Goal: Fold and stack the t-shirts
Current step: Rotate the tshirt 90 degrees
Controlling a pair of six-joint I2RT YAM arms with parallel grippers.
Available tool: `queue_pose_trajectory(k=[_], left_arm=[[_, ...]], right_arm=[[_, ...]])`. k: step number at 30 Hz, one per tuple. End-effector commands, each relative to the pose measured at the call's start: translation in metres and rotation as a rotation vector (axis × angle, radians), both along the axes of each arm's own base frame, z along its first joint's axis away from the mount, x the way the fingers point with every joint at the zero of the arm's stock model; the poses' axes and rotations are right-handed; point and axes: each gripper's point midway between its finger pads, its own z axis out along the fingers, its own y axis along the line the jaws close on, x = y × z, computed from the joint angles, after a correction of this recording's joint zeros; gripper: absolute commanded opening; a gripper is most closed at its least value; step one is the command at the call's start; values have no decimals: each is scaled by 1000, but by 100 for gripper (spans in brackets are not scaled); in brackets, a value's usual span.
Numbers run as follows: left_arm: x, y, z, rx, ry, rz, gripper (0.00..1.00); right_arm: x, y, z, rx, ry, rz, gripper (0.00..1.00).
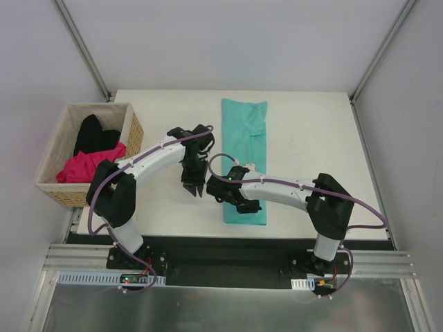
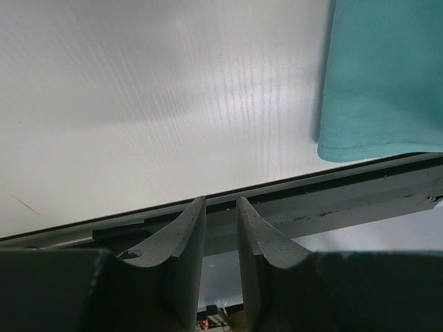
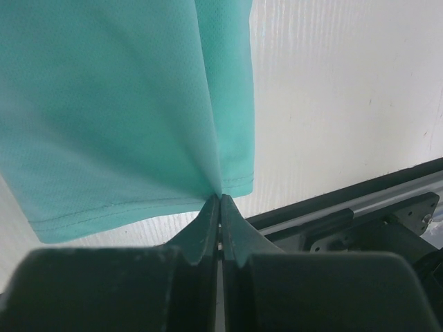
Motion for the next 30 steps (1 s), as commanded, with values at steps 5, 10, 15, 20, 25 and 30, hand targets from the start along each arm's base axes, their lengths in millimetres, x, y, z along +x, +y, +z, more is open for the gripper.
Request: queue_pose_trajectory(k=[5,10,15,20,25,30], left_arm=[[-1,4,-1,22,26,-10,24],[1,2,-1,19,31,-13,24],[6,-3,4,5,22,-13,24],[13,-6,14,-9,-9,-15,24],[24,-13,23,-26,-43,-17,24],[36,-23,33,-56,-72,-27,24]], right_arm=[[-14,-15,-4,-37,23,-78,1],[-12,-20,1,-15,-17,-109,1],[-8,-16,4,-21,-19,-86,1],[-6,-14,4,-29,-11,-68,1],[-11,-16,-1,-36,8,-62,1],[-12,-19,0,-29,3,-62,1]])
